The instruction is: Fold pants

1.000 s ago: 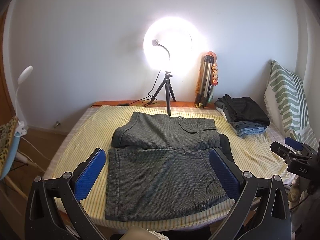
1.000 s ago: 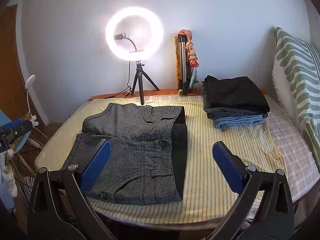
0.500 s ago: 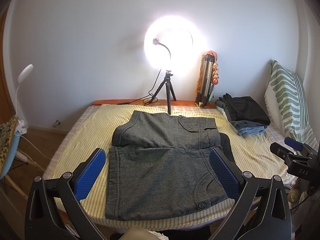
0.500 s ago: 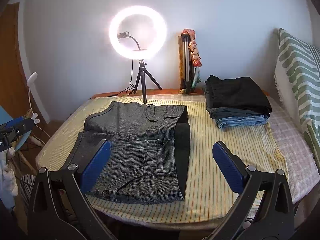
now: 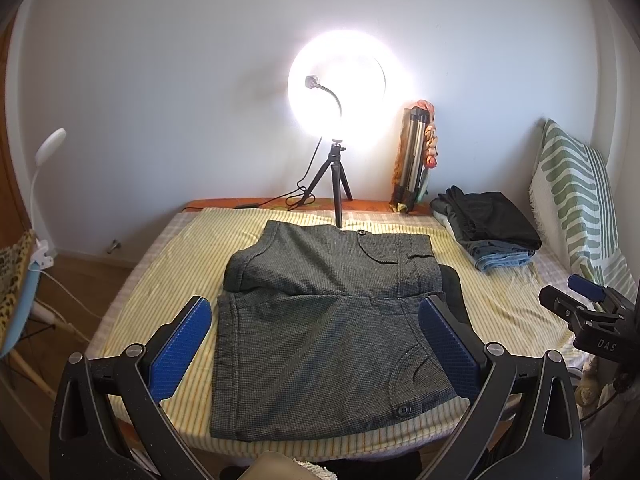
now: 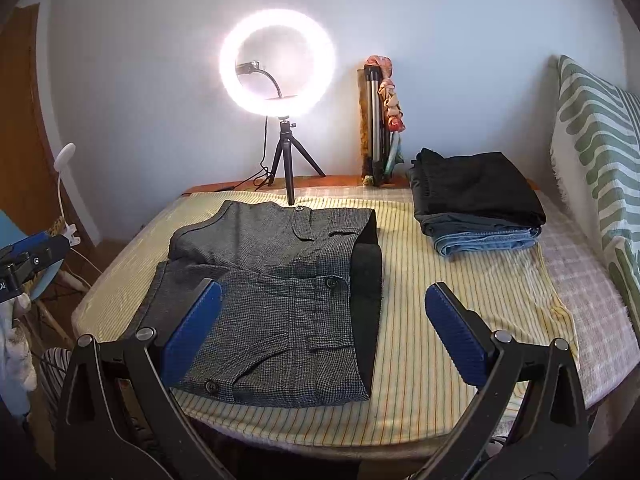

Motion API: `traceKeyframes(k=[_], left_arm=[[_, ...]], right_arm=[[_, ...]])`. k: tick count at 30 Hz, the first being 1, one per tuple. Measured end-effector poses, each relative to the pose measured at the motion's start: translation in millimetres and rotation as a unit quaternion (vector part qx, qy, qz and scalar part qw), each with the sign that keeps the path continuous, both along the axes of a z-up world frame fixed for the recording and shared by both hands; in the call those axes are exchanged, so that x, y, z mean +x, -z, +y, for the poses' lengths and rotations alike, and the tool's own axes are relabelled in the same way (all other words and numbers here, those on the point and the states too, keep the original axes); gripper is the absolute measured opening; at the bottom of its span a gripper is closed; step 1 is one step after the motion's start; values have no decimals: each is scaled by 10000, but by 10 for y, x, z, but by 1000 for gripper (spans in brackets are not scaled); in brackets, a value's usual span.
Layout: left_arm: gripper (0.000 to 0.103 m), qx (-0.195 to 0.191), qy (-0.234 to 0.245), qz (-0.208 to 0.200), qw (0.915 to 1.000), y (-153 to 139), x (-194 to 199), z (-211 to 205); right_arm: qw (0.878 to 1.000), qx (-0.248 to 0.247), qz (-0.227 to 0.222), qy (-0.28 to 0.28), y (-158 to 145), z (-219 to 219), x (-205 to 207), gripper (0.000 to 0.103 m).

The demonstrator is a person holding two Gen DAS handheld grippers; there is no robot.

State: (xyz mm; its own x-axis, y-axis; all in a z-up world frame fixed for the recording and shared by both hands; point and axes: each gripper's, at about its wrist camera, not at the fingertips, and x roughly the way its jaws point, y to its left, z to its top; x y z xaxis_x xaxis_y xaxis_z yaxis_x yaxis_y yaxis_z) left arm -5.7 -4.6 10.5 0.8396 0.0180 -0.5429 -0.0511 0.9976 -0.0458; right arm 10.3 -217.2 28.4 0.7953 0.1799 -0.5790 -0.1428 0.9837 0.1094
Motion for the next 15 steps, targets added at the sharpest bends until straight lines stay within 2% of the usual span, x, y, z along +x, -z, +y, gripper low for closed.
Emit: traceKeyframes(k=[15], left_arm=[[103, 51, -55, 61, 10000, 52, 25, 64]], right_arm=[[10000, -3, 17, -19, 49, 12, -3, 103]])
